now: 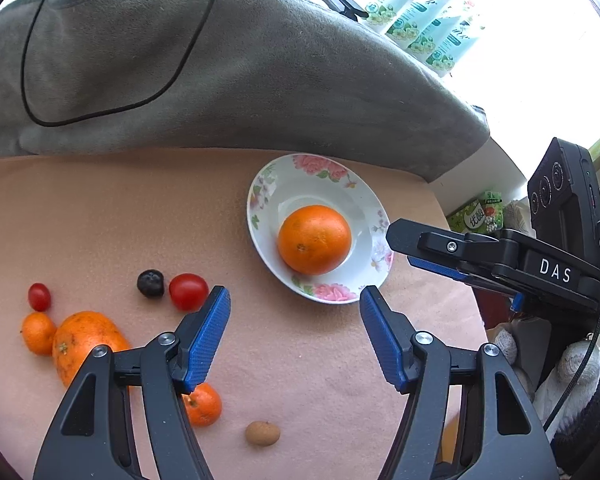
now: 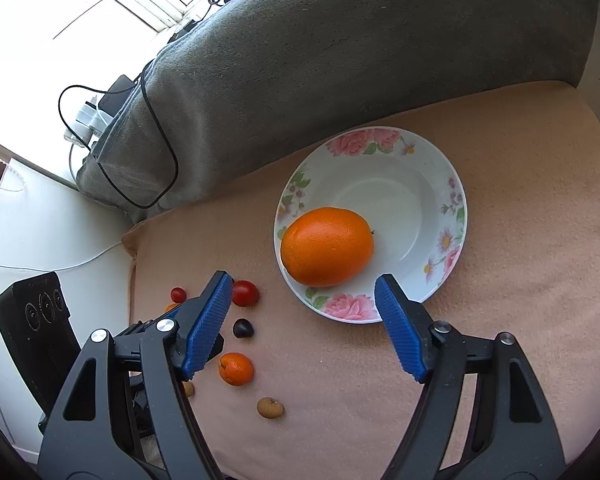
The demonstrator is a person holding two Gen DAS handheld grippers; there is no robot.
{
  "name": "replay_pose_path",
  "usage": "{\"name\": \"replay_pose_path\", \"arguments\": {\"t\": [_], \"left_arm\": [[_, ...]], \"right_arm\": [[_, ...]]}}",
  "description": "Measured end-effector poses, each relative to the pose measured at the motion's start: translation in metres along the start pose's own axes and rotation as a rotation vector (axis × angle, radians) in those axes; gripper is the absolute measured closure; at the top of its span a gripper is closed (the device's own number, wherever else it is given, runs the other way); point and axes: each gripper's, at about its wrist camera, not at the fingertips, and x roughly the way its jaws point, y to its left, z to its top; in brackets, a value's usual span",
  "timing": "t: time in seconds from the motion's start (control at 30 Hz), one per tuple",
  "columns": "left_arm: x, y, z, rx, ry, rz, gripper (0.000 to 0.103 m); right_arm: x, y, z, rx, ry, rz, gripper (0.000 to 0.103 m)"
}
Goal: Organize fruits
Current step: 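Carry the orange into the white floral bowl and open the right gripper, then move the right tool to the large bumpy mandarin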
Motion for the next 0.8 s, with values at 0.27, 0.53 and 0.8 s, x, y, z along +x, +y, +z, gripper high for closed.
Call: {"name": "replay_pose_path", "arguments": {"t": [0.27,0.53,0.8], "left_arm": [[-0.024,0.03,-0.019,-0.084,-0.017,0.059,0.036],[-0.048,0.071,-0.043,-0.208,-0.036,0.116,0.036],[-0.056,0.108,-0.065,-0.325,-0.044,0.151,0.036]], "right_arm": [[0.007,0.026,-0.011,-0.091,0.004,-0.009,0.026],[0.02,0.06,-0.025,-0.212,-0.008,0.001,0.026],[0.041,0.094,-0.039,-0.308,0.018,0.018,0.026]]}}
